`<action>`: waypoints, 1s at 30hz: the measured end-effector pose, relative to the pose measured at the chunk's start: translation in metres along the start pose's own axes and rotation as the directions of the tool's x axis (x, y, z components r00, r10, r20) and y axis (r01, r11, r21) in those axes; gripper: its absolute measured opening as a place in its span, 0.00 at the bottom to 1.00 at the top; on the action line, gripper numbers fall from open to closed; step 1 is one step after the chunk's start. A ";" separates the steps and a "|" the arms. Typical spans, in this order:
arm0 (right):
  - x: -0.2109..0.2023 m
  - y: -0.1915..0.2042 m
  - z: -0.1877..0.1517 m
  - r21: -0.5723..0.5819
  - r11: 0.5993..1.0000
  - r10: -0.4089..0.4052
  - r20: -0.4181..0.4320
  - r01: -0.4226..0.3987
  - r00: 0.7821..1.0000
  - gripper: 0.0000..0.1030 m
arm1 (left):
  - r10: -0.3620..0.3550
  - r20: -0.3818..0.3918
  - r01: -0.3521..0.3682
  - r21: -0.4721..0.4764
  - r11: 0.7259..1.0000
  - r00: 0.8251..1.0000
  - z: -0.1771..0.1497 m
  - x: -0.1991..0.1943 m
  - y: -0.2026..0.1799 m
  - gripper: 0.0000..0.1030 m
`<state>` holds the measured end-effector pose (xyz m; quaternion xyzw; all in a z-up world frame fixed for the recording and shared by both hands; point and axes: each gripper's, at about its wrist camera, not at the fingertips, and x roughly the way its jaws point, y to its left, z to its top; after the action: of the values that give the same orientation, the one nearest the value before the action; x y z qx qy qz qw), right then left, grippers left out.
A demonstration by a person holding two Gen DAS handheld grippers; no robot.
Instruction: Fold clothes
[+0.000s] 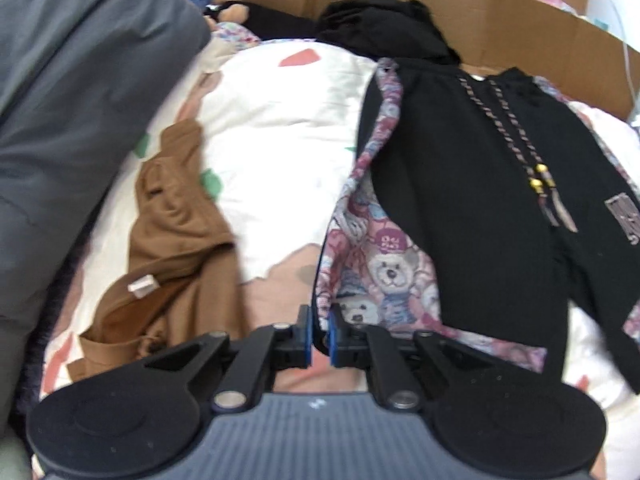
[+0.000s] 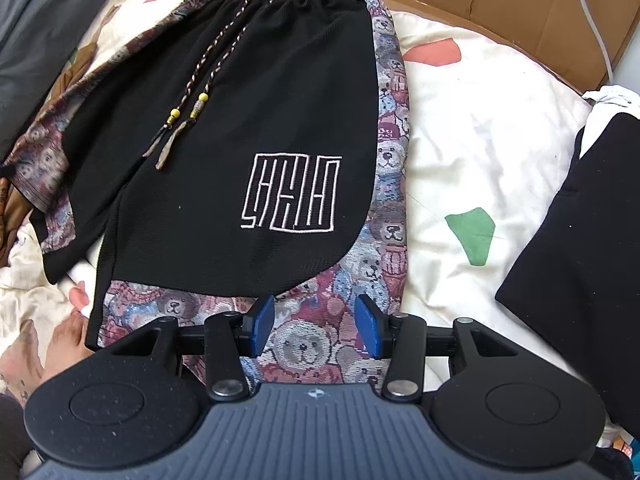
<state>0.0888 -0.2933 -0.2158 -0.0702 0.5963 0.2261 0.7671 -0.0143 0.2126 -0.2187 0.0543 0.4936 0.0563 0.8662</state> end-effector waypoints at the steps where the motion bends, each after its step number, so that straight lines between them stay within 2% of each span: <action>1: 0.001 -0.001 0.000 -0.006 1.000 -0.005 -0.007 0.005 1.000 0.48 | 0.003 -0.003 -0.003 -0.010 1.000 1.000 0.001 0.002 0.007 0.08; 8: 0.003 -0.013 -0.003 0.013 1.000 -0.021 -0.027 0.021 0.999 0.48 | 0.044 -0.036 -0.044 -0.023 0.999 0.998 0.000 0.013 0.032 0.06; 15: 0.012 -0.022 -0.011 0.033 0.999 -0.034 -0.057 0.036 0.998 0.48 | 0.075 -0.102 -0.083 -0.072 0.994 0.992 -0.011 0.035 0.057 0.06; 22: 0.017 -0.019 -0.014 0.019 0.999 -0.030 -0.075 0.032 0.997 0.48 | 0.101 -0.163 -0.112 -0.059 0.992 0.982 -0.016 0.058 0.071 0.07; 25: 0.020 -0.017 -0.014 0.011 0.999 -0.032 -0.084 0.033 0.996 0.48 | 0.115 -0.169 -0.127 -0.059 0.990 0.979 -0.016 0.060 0.073 0.14; 28: 0.021 -0.018 -0.014 0.008 0.999 -0.036 -0.091 0.037 0.995 0.48 | 0.128 -0.147 -0.139 -0.062 0.988 0.981 -0.016 0.052 0.072 0.18; 30: 0.022 -0.019 -0.014 0.010 0.999 -0.036 -0.093 0.037 0.995 0.48 | 0.129 -0.127 -0.138 -0.062 0.988 0.983 -0.016 0.045 0.071 0.24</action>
<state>0.0885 -0.3099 -0.2436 -0.0872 0.6313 0.2050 0.7429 -0.0086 0.2905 -0.2544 0.0532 0.5387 0.1350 0.8299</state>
